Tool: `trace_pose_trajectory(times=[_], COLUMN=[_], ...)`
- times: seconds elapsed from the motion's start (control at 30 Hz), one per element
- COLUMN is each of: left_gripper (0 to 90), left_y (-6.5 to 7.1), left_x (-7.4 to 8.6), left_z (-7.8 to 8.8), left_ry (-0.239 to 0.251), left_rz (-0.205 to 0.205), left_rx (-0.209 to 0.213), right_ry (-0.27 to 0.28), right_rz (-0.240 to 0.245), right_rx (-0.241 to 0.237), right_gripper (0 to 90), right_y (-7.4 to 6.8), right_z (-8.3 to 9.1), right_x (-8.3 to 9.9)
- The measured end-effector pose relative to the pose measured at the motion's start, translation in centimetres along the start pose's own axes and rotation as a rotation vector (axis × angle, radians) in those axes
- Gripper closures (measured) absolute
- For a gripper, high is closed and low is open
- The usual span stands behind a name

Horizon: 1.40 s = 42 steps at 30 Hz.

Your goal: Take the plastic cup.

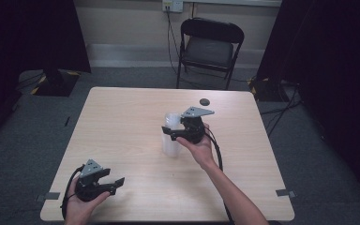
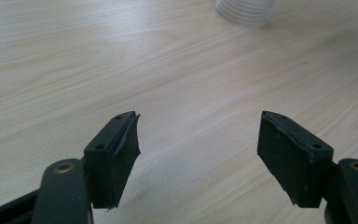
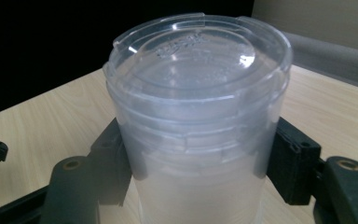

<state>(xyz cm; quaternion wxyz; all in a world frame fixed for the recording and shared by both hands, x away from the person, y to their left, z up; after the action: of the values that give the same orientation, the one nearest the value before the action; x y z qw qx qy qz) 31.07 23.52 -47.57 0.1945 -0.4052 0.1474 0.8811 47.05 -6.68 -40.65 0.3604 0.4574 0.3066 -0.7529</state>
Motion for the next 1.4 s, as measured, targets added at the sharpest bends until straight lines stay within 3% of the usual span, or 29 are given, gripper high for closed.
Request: trace_pose_trajectory(times=[0.93,1.4], left_gripper=[29.2,29.3], left_y=[0.0,0.0], left_x=[0.1,0.1], left_z=[-0.2,-0.2], left_ry=[-0.009,-0.003], left_rz=[-0.008,-0.003], left_rx=[-0.01,-0.012], right_ry=[0.127,0.191], right_rz=[0.002,-0.003], right_rx=[-0.001,-0.026], right_gripper=[38.0,39.3], right_y=[-0.3,-0.2], right_z=[1.9,3.1], right_x=[-1.9,-2.7])
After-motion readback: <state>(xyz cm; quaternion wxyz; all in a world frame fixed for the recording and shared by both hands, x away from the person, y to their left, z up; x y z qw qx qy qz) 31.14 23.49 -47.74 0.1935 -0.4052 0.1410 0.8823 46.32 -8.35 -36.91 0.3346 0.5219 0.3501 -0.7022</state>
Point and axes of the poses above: each handheld gripper's, and its own axes: z roughly backward along the jaws, x roughly out of its underside, y roughly to its right, the point moved 2 cm from there along -z, roughly forward along the jaws, and after that the axes turned 5 degrees about -x, right-handed, at the moved point
